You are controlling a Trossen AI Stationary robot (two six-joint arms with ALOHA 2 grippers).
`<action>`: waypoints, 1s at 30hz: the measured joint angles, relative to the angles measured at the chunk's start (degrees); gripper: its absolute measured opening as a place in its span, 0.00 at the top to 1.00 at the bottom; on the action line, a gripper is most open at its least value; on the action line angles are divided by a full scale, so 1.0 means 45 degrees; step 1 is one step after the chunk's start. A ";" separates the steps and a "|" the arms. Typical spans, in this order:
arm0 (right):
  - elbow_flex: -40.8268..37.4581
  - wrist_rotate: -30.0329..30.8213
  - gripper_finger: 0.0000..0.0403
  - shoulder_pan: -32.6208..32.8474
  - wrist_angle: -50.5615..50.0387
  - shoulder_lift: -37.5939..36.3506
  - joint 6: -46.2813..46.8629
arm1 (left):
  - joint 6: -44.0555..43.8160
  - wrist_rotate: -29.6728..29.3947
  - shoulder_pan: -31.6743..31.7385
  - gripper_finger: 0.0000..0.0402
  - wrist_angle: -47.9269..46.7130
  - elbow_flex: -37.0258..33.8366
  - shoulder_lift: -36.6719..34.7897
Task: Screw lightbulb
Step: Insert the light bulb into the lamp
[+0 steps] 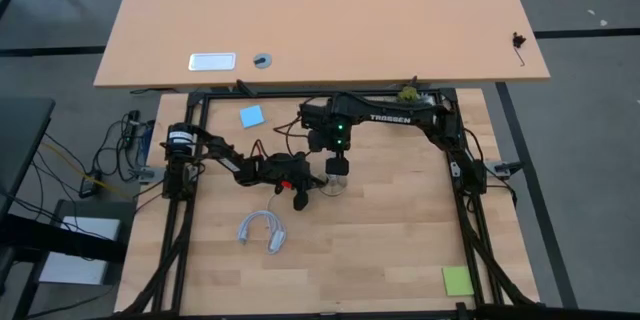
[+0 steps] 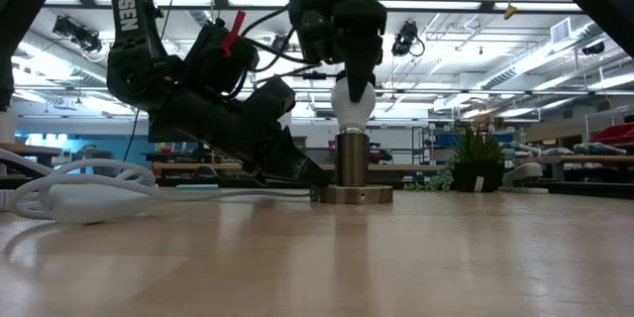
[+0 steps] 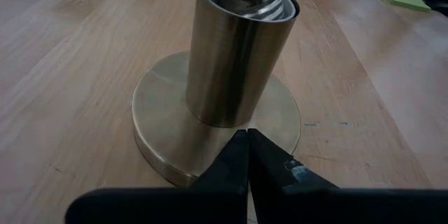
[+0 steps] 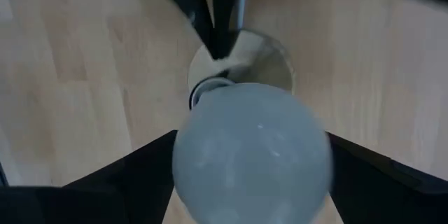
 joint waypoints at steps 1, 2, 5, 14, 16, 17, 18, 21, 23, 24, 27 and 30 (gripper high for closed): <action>-0.0026 0.0000 0.19 0.0022 -0.0010 0.0011 -0.0040 | 0.0000 0.0000 0.0000 0.98 0.0002 0.0000 0.0000; -0.0026 0.0000 0.19 0.0040 -0.0009 0.0011 -0.0035 | 0.0000 0.0000 0.0000 0.98 0.0002 0.0000 0.0000; -0.0026 0.0079 0.22 0.0157 0.0010 0.0006 0.0040 | 0.0058 0.0000 0.0000 0.98 -0.0002 0.0000 0.0000; 0.0056 0.1927 0.27 0.0883 -0.0003 -0.0008 0.0205 | 0.0155 -0.0005 0.0000 0.98 -0.0012 0.0000 -0.0005; 0.0061 0.2199 0.26 0.1071 -0.0032 -0.0020 0.0361 | 0.0155 -0.0005 0.0000 0.98 -0.0013 0.0000 -0.0005; 0.0061 0.2344 0.26 0.1164 -0.0035 -0.0023 0.0452 | 0.0155 -0.0005 0.0000 0.98 -0.0012 0.0000 -0.0005; 0.0066 0.2509 0.26 0.1264 -0.0044 -0.0025 0.0511 | 0.0151 -0.0005 0.0000 0.98 -0.0013 0.0000 -0.0005; 0.0066 0.3179 0.27 0.1565 -0.0051 -0.0037 0.0799 | 0.0151 -0.0005 0.0000 0.98 -0.0008 0.0000 -0.0005; 0.0066 0.3646 0.27 0.1780 -0.0052 -0.0037 0.1060 | 0.0151 -0.0010 0.0000 0.98 -0.0008 0.0000 -0.0005; 0.0066 0.3854 0.27 0.1887 -0.0056 -0.0037 0.1168 | 0.0148 -0.0010 0.0000 0.98 -0.0008 0.0000 -0.0005; 0.0066 0.4480 0.26 0.2198 -0.0081 -0.0037 0.1423 | 0.0118 -0.0015 0.0000 0.98 -0.0005 0.0000 -0.0005; 0.0066 0.5028 0.26 0.2489 -0.0118 -0.0037 0.1504 | 0.0087 -0.0028 0.0000 0.98 0.0015 -0.0005 -0.0005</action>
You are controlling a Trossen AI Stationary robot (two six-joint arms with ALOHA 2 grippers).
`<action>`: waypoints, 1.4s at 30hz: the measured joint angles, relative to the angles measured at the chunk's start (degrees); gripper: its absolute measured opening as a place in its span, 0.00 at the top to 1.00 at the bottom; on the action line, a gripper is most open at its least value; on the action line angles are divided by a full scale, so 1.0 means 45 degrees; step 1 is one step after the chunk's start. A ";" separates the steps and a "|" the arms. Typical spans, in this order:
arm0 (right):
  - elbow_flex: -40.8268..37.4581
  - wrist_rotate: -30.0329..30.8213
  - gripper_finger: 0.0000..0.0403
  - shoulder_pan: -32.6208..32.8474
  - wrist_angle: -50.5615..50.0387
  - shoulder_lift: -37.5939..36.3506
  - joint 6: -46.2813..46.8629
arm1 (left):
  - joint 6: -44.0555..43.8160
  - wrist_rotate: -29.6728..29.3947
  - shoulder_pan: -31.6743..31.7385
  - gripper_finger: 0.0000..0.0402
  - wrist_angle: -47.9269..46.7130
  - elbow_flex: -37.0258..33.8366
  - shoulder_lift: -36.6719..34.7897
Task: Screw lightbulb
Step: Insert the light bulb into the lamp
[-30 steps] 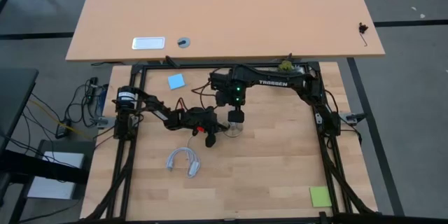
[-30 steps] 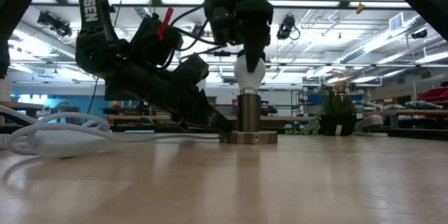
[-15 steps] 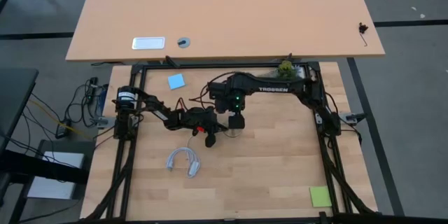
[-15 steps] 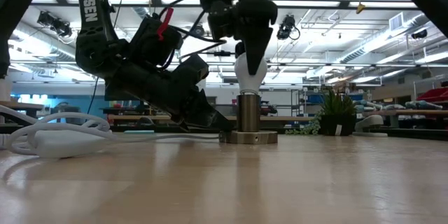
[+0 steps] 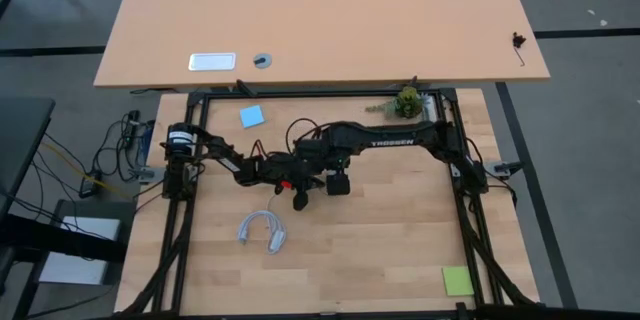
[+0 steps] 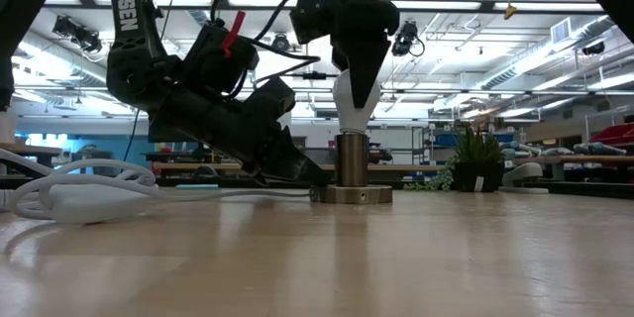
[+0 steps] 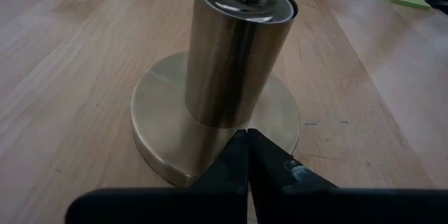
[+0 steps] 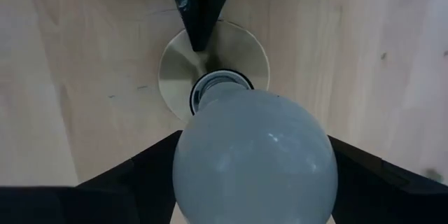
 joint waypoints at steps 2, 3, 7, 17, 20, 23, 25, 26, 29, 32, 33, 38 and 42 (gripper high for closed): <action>-0.0001 0.0344 0.27 0.0185 0.0009 0.0000 0.0009 | -0.0028 -0.0016 0.0000 0.98 0.0024 0.0000 0.0000; -0.0005 0.0480 0.27 0.0268 0.0024 0.0000 0.0013 | -0.0069 -0.0016 0.0000 0.98 0.0043 0.0000 0.0000; -0.0015 0.0972 0.27 0.0506 0.0089 0.0010 0.0020 | -0.0146 -0.0021 0.0000 0.98 0.0050 0.0000 0.0000; -0.0019 0.0329 0.27 0.0298 0.0277 0.0012 0.0620 | -0.0151 0.0010 0.0000 0.98 0.0060 0.0000 0.0002; -0.0019 -0.0209 0.26 0.0122 0.0277 0.0010 0.1689 | -0.0151 0.0033 0.0000 0.98 0.0055 0.0000 0.0000; -0.0020 -0.0715 0.24 0.0026 0.0265 0.0025 0.3258 | -0.0151 0.0033 0.0000 0.98 0.0055 0.0000 0.0005; -0.0029 -0.0941 0.24 -0.0017 0.0264 0.0053 0.4444 | -0.0151 0.0033 0.0000 0.98 0.0055 0.0004 0.0005; -0.0029 -0.1031 0.24 -0.0017 0.0261 0.0055 0.4933 | -0.0151 0.0033 0.0000 0.98 0.0055 0.0000 0.0005; -0.0029 -0.1073 0.24 -0.0007 0.0272 0.0053 0.5568 | -0.0151 0.0028 0.0000 0.98 0.0055 0.0000 0.0000; -0.0029 -0.0801 0.23 0.0032 0.0270 0.0054 0.5297 | -0.0151 0.0028 0.0000 0.98 0.0055 0.0003 0.0005; -0.0029 -0.0746 0.23 0.0046 0.0270 0.0053 0.5131 | -0.0151 0.0028 0.0000 0.98 0.0054 0.0002 0.0005; -0.0029 -0.0699 0.21 0.0095 0.0265 0.0053 0.3639 | -0.0151 0.0028 0.0000 0.98 0.0055 0.0005 0.0005; -0.0029 -0.0681 0.18 0.0095 0.0212 0.0053 0.1886 | -0.0148 0.0028 0.0000 0.98 0.0055 0.0005 0.0005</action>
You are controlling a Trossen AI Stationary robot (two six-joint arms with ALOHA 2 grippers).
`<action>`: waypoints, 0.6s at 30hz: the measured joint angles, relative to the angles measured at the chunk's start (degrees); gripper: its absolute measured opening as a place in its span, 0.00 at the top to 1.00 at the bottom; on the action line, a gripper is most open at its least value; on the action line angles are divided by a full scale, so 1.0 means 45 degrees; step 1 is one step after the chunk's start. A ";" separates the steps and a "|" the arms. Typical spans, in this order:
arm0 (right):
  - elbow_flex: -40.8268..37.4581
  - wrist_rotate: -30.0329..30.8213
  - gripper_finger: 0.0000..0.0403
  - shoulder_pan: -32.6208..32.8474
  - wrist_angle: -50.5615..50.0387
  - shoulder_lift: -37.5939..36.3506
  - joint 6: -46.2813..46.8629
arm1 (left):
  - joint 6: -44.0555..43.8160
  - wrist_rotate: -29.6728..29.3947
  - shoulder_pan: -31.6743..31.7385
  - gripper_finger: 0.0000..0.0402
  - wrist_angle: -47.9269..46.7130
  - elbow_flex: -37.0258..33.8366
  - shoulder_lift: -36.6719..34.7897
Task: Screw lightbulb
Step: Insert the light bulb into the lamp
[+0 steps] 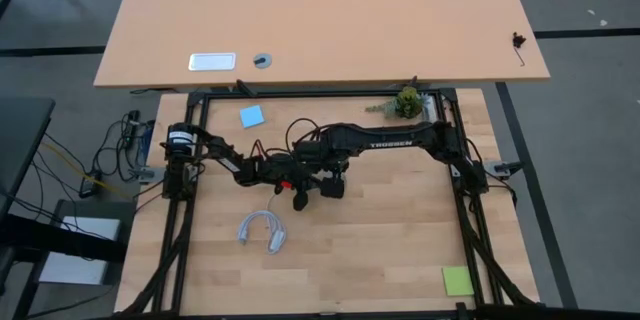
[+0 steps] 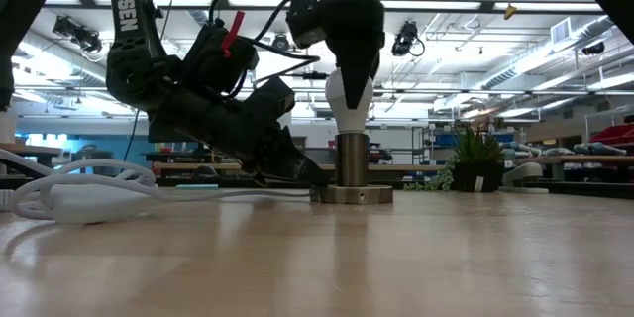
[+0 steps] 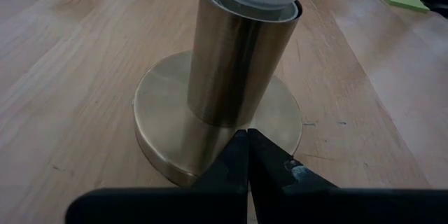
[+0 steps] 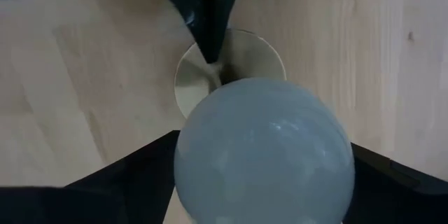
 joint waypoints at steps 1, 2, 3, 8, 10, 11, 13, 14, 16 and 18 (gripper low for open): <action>0.0000 0.0046 0.18 0.0000 0.0009 0.0000 -0.0410 | 0.0002 -0.0005 0.0000 0.98 0.0000 0.0000 0.0000; 0.0000 0.0124 0.18 0.0000 0.0006 0.0000 -0.0855 | -0.0002 0.0000 0.0000 0.98 0.0000 -0.0005 0.0000; 0.0000 0.0236 0.17 0.0000 0.0003 0.0000 -0.1342 | 0.0002 0.0000 0.0000 0.98 0.0000 -0.0002 -0.0001; 0.0000 0.0748 0.17 -0.0005 0.0179 0.0000 -0.3300 | 0.0003 -0.0004 0.0000 0.98 0.0000 -0.0004 -0.0001; 0.0000 0.0725 0.17 0.0000 0.0214 -0.0005 -0.3814 | 0.0003 -0.0009 0.0000 0.98 0.0005 0.0000 0.0000; 0.0000 0.0691 0.17 -0.0005 0.0214 -0.0005 -0.3935 | 0.0003 -0.0030 0.0000 0.98 0.0000 0.0000 0.0000; 0.0000 0.0593 0.18 -0.0005 0.0209 -0.0005 -0.3971 | 0.0003 -0.0044 0.0000 0.98 0.0002 -0.0003 0.0000; 0.0000 0.0509 0.19 -0.0005 0.0204 -0.0005 -0.3965 | 0.0003 -0.0044 0.0000 0.98 0.0000 0.0000 -0.0003; 0.0000 0.0345 0.22 -0.0005 0.0208 -0.0012 -0.3878 | 0.0003 -0.0043 0.0000 0.98 0.0000 -0.0002 0.0000; 0.0000 0.0300 0.26 0.0000 0.0207 -0.0016 -0.3562 | 0.0003 -0.0034 0.0000 0.98 0.0000 0.0000 -0.0005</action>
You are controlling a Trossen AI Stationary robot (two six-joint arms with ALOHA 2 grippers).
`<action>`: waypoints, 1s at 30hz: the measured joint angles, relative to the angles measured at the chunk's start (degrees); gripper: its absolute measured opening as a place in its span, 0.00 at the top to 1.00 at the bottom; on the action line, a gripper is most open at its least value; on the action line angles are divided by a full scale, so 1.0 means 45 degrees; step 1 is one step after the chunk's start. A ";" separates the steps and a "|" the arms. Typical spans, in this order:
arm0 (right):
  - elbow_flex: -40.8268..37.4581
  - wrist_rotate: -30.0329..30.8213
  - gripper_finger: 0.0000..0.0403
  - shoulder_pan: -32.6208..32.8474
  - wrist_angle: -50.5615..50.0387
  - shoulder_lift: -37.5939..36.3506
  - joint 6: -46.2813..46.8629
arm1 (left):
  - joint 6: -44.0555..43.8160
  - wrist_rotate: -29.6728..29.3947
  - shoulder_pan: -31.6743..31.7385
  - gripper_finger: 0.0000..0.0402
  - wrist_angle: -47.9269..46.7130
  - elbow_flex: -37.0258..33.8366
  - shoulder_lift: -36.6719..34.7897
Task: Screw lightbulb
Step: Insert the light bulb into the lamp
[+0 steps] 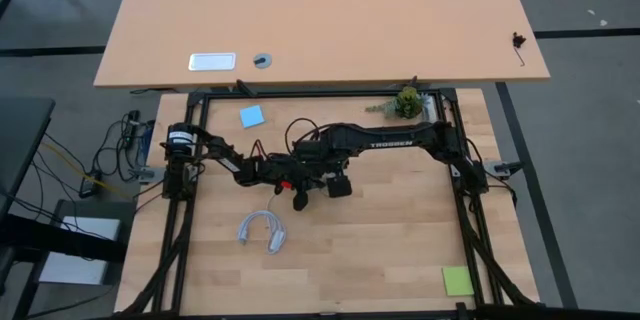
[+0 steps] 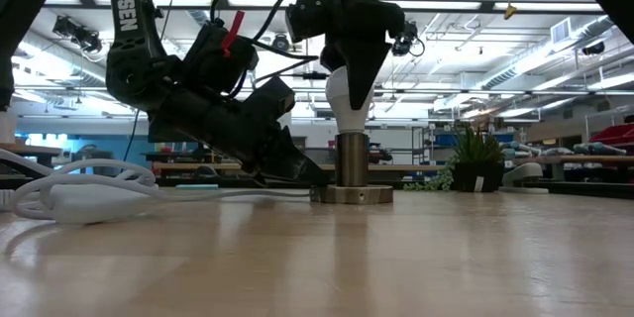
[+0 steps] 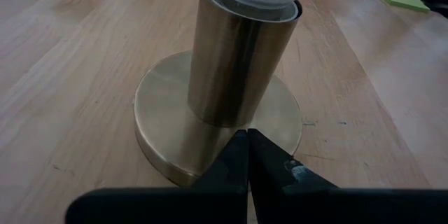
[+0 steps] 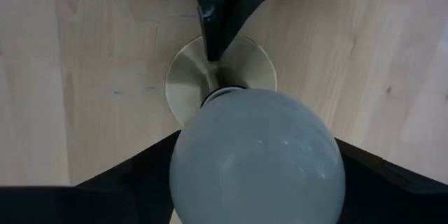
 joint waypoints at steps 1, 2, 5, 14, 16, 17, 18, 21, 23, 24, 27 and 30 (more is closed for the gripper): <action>0.0002 -0.0027 0.28 0.0000 -0.0005 -0.0003 0.0226 | 0.0000 0.0000 0.0000 0.98 0.0000 0.0000 0.0005; 0.0005 -0.0058 0.30 0.0000 -0.0014 -0.0003 0.0484 | 0.0000 0.0000 0.0000 0.98 0.0000 0.0000 0.0005; 0.0005 -0.0276 0.31 -0.0010 -0.0046 -0.0008 0.1508 | 0.0000 0.0027 0.0000 0.98 0.0000 0.0000 0.0000; 0.0005 -0.0726 0.22 -0.0005 -0.0093 -0.0008 0.7685 | 0.0000 0.0054 0.0000 0.98 0.0001 0.0000 0.0003; 0.0005 -0.0729 0.20 0.0000 -0.0005 -0.0008 0.7554 | -0.0016 0.0054 0.0000 0.98 0.0003 0.0000 0.0005; 0.0005 -0.0727 0.20 0.0013 0.0039 -0.0008 0.7229 | -0.0021 0.0054 0.0000 0.98 0.0003 0.0000 0.0000; 0.0005 -0.0727 0.19 0.0044 0.0080 -0.0008 0.6870 | -0.0024 0.0049 0.0000 0.98 0.0004 0.0000 0.0004; 0.0005 -0.0707 0.18 0.0147 0.0124 -0.0008 0.5628 | -0.0029 0.0049 0.0000 0.98 0.0005 0.0000 0.0000; 0.0005 -0.0703 0.18 0.0209 0.0128 -0.0008 0.4958 | -0.0024 0.0044 0.0000 0.98 0.0005 0.0000 0.0000; 0.0005 -0.0698 0.17 0.0238 0.0123 -0.0031 0.4625 | -0.0029 0.0044 0.0000 0.98 0.0000 0.0000 0.0005; 0.0027 -0.0650 0.16 0.0269 0.0263 -0.0130 0.3668 | -0.0029 0.0044 0.0000 0.98 0.0005 0.0000 0.0003; 0.0334 -0.0105 0.16 0.0312 0.0249 -0.0198 0.2491 | -0.0026 0.0044 0.0000 0.98 0.0001 0.0000 0.0000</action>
